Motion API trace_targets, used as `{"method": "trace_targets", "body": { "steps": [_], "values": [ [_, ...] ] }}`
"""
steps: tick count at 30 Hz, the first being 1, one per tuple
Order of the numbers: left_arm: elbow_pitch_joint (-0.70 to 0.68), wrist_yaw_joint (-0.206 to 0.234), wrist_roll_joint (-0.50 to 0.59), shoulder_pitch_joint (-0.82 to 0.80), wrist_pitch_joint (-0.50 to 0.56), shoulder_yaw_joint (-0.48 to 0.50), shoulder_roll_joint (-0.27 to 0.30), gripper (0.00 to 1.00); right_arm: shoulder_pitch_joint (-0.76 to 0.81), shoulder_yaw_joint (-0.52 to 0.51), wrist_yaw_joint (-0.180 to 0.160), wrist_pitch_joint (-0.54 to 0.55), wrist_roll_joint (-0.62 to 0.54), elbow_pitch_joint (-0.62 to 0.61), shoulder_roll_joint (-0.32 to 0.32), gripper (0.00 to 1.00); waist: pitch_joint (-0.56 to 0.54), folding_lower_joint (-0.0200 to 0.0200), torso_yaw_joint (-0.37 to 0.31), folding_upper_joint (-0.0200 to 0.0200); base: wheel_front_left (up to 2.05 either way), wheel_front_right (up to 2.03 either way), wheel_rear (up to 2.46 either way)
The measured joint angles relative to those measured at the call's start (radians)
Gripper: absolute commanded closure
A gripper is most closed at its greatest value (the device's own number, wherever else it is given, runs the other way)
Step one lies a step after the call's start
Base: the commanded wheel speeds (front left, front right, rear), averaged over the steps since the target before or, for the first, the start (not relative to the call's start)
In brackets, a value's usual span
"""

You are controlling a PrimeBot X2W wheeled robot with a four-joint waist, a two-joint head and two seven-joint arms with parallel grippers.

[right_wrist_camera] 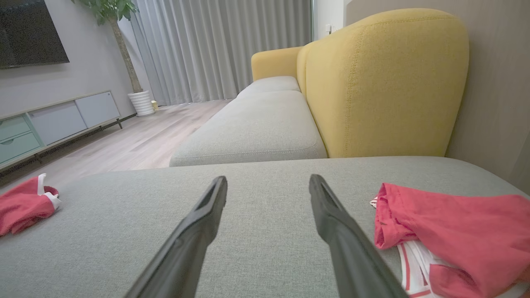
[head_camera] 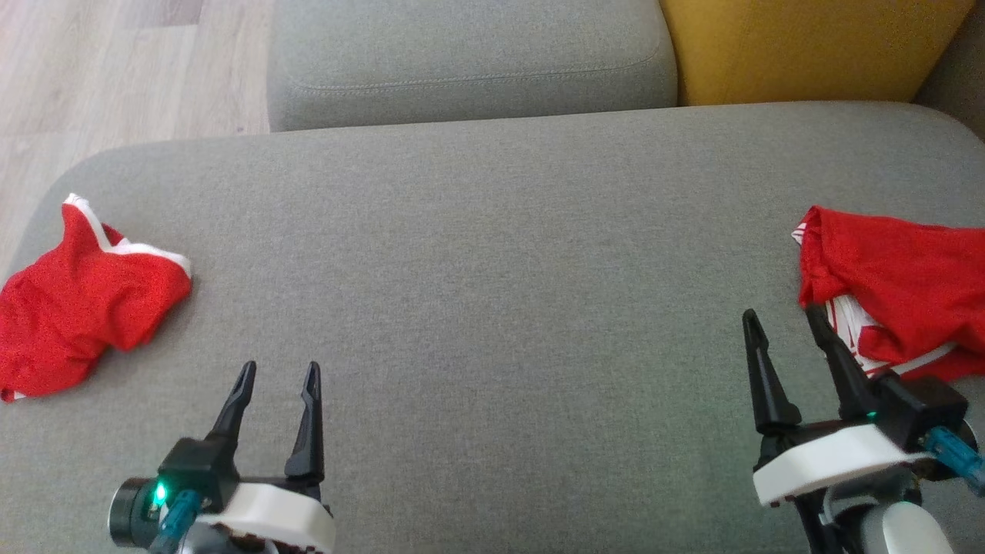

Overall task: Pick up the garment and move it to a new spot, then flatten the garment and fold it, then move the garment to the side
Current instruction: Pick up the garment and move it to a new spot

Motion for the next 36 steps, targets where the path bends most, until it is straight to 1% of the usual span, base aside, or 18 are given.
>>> {"method": "trace_targets", "body": {
  "steps": [8,15,20,31,36],
  "values": [
    [0.01,0.002,0.0,-0.005,-0.003,-0.005,0.0,0.0,0.003,-0.016,0.0,0.001,0.0,0.0,0.0,0.0,0.003,0.0,0.013,0.0,0.0,0.0,0.0],
    [0.016,0.001,0.0,-0.034,-0.009,-0.009,-0.001,0.0,0.024,-0.028,0.0,0.009,-0.01,-0.015,0.001,0.0,0.006,0.0,0.055,0.0,0.0,0.0,0.0],
    [0.025,-0.001,0.0,-0.056,-0.016,-0.015,-0.007,0.0,0.054,-0.042,0.0,0.019,-0.013,-0.044,0.002,0.0,0.005,0.0,0.127,0.0,0.0,0.0,0.0],
    [0.027,0.002,-0.01,-0.056,-0.025,-0.004,-0.012,0.0,0.076,-0.019,0.0,0.036,-0.013,-0.097,0.003,0.0,-0.003,0.0,0.327,0.0,0.0,0.0,0.0],
    [0.024,0.006,-0.01,-0.054,-0.025,0.0,-0.009,0.0,0.079,-0.01,0.0,0.037,-0.013,-0.102,0.003,0.0,-0.007,0.0,0.392,0.0,0.0,0.0,0.0]
  ]
}}
